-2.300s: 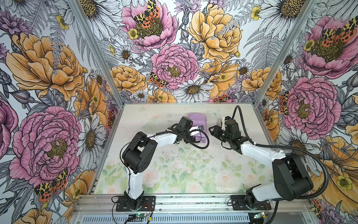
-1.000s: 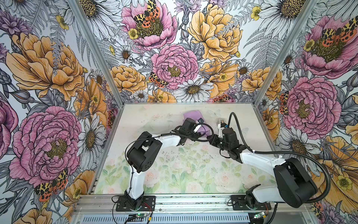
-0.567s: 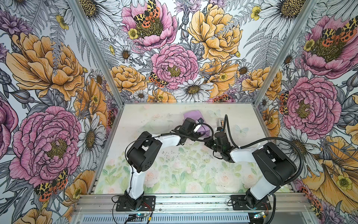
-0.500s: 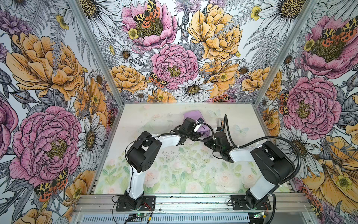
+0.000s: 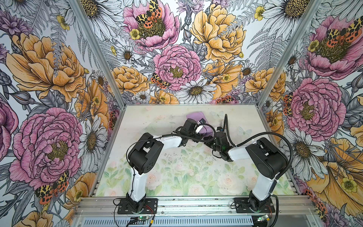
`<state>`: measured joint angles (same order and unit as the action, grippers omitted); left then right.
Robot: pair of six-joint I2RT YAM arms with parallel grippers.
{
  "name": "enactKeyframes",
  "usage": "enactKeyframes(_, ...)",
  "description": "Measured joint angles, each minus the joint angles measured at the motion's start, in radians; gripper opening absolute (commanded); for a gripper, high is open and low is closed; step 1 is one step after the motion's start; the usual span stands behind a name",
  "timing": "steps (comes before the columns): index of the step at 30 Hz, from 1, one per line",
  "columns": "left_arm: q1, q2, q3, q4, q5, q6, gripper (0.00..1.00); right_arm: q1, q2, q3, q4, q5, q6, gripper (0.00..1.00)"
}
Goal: Wrap the gift box in paper
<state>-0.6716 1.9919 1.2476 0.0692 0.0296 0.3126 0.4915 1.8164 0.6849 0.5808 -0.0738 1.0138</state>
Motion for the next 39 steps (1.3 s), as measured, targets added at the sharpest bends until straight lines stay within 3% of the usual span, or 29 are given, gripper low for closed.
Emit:
enactKeyframes(14, 0.011, -0.057, -0.066, 0.008, 0.087, 0.06, 0.99, -0.002, 0.0, 0.0, 0.007, 0.0, 0.0, 0.08)
enactKeyframes(25, 0.045, -0.137, -0.17, 0.013, 0.144, 0.22, 0.99, -0.007, 0.013, 0.001, 0.008, 0.0, 0.0, 0.07)
enactKeyframes(39, 0.048, -0.117, -0.164, 0.072, 0.137, 0.39, 0.99, -0.009, 0.013, 0.001, 0.008, 0.0, 0.0, 0.07)
